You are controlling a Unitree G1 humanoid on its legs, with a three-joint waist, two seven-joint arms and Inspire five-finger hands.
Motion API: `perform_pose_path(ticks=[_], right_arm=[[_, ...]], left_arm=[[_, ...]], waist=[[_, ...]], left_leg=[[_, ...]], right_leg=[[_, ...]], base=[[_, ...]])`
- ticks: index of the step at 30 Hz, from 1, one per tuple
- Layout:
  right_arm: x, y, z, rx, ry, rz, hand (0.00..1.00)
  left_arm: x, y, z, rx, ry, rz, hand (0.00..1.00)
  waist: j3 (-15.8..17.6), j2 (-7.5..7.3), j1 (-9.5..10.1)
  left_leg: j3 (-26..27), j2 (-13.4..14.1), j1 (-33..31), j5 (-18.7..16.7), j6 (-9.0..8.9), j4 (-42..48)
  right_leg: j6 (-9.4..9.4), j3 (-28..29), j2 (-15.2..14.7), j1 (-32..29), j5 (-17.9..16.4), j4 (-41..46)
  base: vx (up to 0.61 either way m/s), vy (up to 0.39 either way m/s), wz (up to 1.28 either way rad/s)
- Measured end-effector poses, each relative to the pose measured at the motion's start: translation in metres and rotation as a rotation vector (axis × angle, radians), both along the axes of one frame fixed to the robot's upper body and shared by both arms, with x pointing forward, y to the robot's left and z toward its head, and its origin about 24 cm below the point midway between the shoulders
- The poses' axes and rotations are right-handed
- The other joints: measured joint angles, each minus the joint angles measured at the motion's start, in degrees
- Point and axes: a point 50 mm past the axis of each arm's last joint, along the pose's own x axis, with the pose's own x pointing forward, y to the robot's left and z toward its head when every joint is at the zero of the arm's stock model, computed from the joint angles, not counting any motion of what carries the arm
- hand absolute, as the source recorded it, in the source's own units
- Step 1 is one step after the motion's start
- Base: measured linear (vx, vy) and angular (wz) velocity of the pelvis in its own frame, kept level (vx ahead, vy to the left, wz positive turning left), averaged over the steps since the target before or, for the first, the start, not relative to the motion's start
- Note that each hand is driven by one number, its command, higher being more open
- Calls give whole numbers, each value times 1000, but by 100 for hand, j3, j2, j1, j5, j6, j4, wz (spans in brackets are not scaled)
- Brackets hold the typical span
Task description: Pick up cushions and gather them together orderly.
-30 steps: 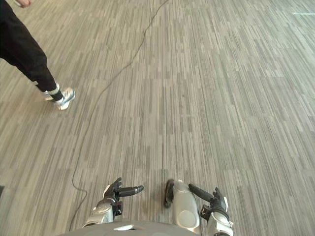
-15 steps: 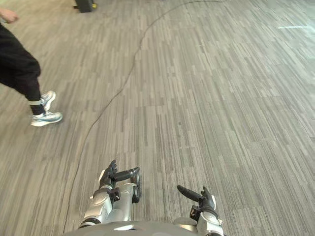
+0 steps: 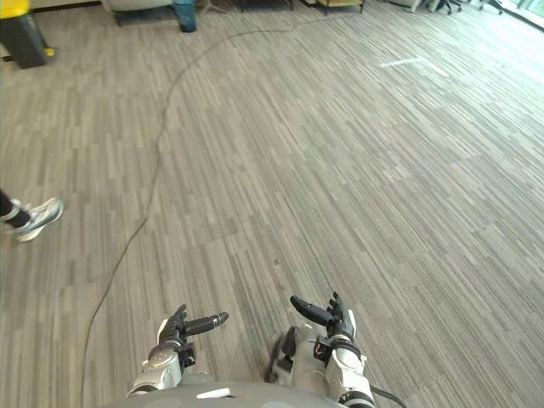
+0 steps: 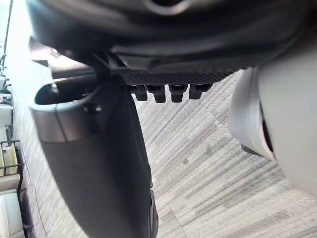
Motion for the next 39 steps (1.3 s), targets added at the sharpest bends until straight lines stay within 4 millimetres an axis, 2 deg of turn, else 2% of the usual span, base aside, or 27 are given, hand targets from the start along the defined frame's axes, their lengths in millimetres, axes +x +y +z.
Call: perform_pose_path(ticks=[1, 2, 3, 4, 5, 6, 7, 9, 10, 12, 14, 18, 19, 21, 23, 24, 25, 26, 27, 28, 30, 33, 34, 35, 36, 37, 39], right_arm=[[-2, -10, -1, -5, 14, -45, 100], [-7, -23, -1, -33, 23, -70, 100], [-10, -25, -2, -41, 32, -68, 100], [-16, -28, -4, -51, 57, -56, 100], [-18, -34, -4, -66, 71, -50, 100], [-19, -35, -5, -69, 74, -51, 100], [-20, -34, -6, -70, 88, -53, 100], [-26, -30, -10, -65, 124, -49, 100], [-32, -26, -14, -59, 155, -31, 100], [-36, -24, -16, -53, 171, -30, 100], [-37, -24, -16, -58, 177, -34, 100], [-38, -22, -17, -62, 183, -20, 100], [-43, -15, -20, -47, 208, -11, 100], [-47, -11, -22, -38, 217, -4, 100], [-55, 0, -25, -6, 236, -9, 100], [-57, 1, -25, 0, 241, -7, 100], [-57, 1, -25, 1, 239, 8, 100], [-53, -4, -24, -13, 227, 14, 100], [-50, -12, -21, -36, 208, 16, 100], [-48, -15, -20, -47, 194, 16, 100], [-42, -17, -16, -58, 156, 10, 100], [-31, -17, -13, -63, 124, 11, 100], [-30, -16, -13, -62, 121, 12, 100], [-30, -16, -13, -57, 125, 12, 100], [-29, -17, -14, -50, 127, -1, 100], [-23, -18, -12, -52, 117, -4, 100], [-17, -23, -10, -51, 101, -33, 100]], left_arm=[[3, -17, 0, -42, -2, -22, 100], [7, -26, 1, -58, -12, -44, 100], [1, -26, -1, -54, -2, -46, 100], [-1, -26, -1, -62, -5, -41, 100], [-2, -25, -1, -62, -9, -40, 100], [-1, -24, 0, -59, -13, -30, 100], [0, -18, 1, -51, -22, 2, 100], [6, -11, 5, -28, -55, 10, 100], [14, -6, 11, -10, -101, 11, 100], [18, -5, 14, -4, -131, 16, 100], [22, -6, 18, -3, -166, 21, 100], [27, -8, 21, -10, -198, 44, 100], [26, -2, 21, -1, -194, 51, 100], [24, 0, 20, 4, -186, 55, 100], [24, 7, 20, 23, -179, 56, 100], [24, 9, 20, 27, -178, 55, 100], [23, 11, 18, 36, -159, 57, 100], [19, 9, 14, 33, -127, 55, 100], [13, 5, 10, 25, -87, 52, 100], [12, 4, 9, 22, -81, 50, 100], [10, 3, 8, 23, -71, 43, 100], [2, 1, 2, 22, -18, 10, 100], [0, 0, 1, 20, -10, -1, 100], [-1, -1, 0, 17, -5, -14, 100], [-3, -4, -1, 15, 7, -39, 100], [-1, -8, -1, 2, 5, -41, 100], [2, -19, -1, -20, -1, -66, 100]], waist=[[41, 64, -40], [64, 78, -121], [9, 144, -133], [-15, 232, -219], [-65, 500, -177], [-97, 615, -151], [-29, 575, -149], [68, 427, -85], [120, 276, 39], [138, 192, 108], [136, 215, 159], [93, 219, 314], [-39, 77, 347], [-176, -14, 350], [-304, -326, 347], [-309, -406, 358], [-299, -507, 350], [-244, -425, 304], [-185, -291, 248], [-172, -187, 238], [-155, -150, 185], [-123, -144, -6], [-113, -153, -34], [-105, -195, -48], [-79, -177, -125], [-12, -43, -123], [83, 58, -143]], left_leg=[[-197, -83, 113, 495, -125, 73], [-367, -149, 200, 781, -235, 368], [-485, -47, 112, 779, -242, 809], [-739, 235, -237, 861, -356, 2060], [-1115, 594, -864, 1146, -566, 3540], [-1199, 743, -1214, 1124, -600, 4248], [-1261, 816, -1648, 979, -556, 5075], [-1276, 774, -2226, 701, -362, 5451], [-1181, 717, -2804, 447, -110, 5102], [-1111, 633, -3240, 286, 118, 4160], [-1399, 426, -3672, 321, 94, 2590], [-1883, 309, -3970, 594, -76, 1047], [-1869, 181, -3992, 1234, 105, 1272], [-1867, 80, -4018, 1475, 241, 1478], [-1659, -135, -3928, 1138, 334, 1925], [-1535, -208, -3809, 1018, 363, 1956], [-1265, -367, -3344, 705, 483, 1896], [-1192, -417, -2937, 503, 542, 1793], [-1123, -422, -2328, 364, 570, 1529], [-1082, -416, -2044, 340, 581, 1277], [-1052, -392, -1461, 318, 580, 645], [-926, -342, -657, 327, 563, -50], [-902, -364, -451, 327, 563, -215], [-907, -445, -243, 323, 557, -392], [-1027, -478, -34, 318, 554, -542], [-1100, -385, 75, 349, 537, -558], [-1132, -367, 197, 656, 121, -356]], right_leg=[[-29, -26, -276, -95, -378, 768], [-43, -207, -573, -250, -692, 1507], [230, -164, -480, -55, -737, 1068], [100, -166, -233, 352, -1031, 622], [125, -70, 217, 607, -1057, 314], [121, 16, 383, 763, -1076, 190], [96, 205, 584, 1117, -1144, -41], [88, 471, 721, 1714, -1204, -414], [134, 827, 808, 2191, -1215, -783], [247, 1187, 852, 2558, -1228, -1028], [398, 1684, 859, 3018, -1311, -1316], [638, 2436, 828, 3430, -1638, -1574], [846, 2822, 620, 3671, -1901, -1559], [958, 3016, 480, 3677, -1938, -1505], [1075, 3244, 130, 3397, -1960, -570], [1177, 3301, 41, 3188, -1902, -29], [1729, 3352, -135, 2451, -1084, 1828], [1904, 3215, -266, 1999, -867, 2885], [1775, 2715, -447, 1541, -942, 3573], [1680, 2407, -519, 1264, -1001, 3702], [1531, 1724, -544, 578, -1101, 3459], [1269, 845, -321, 58, -1147, 1423], [1220, 720, -219, 9, -963, 586], [1174, 738, -105, -3, -506, -396], [720, 800, -42, 94, 437, -571], [528, 772, 67, 117, 240, -413], [413, 872, -13, 5, -512, 408]], base=[[809, -217, 11], [602, -231, 14], [509, -290, 4], [605, -291, -45], [510, -231, -72], [446, -116, -103], [338, -79, -86], [568, -90, -89], [465, -35, -104], [450, 38, -111], [612, 184, -115], [559, 281, -108], [738, 394, -95], [463, 243, -66], [645, 354, -45], [605, 331, -54], [681, 379, -58], [632, 348, -65], [617, 330, -44], [563, 237, -37], [455, 125, -16], [478, 1, 2], [520, -85, 2], [533, -122, 18], [672, -189, 17], [564, -178, 9], [585, -193, -11]])
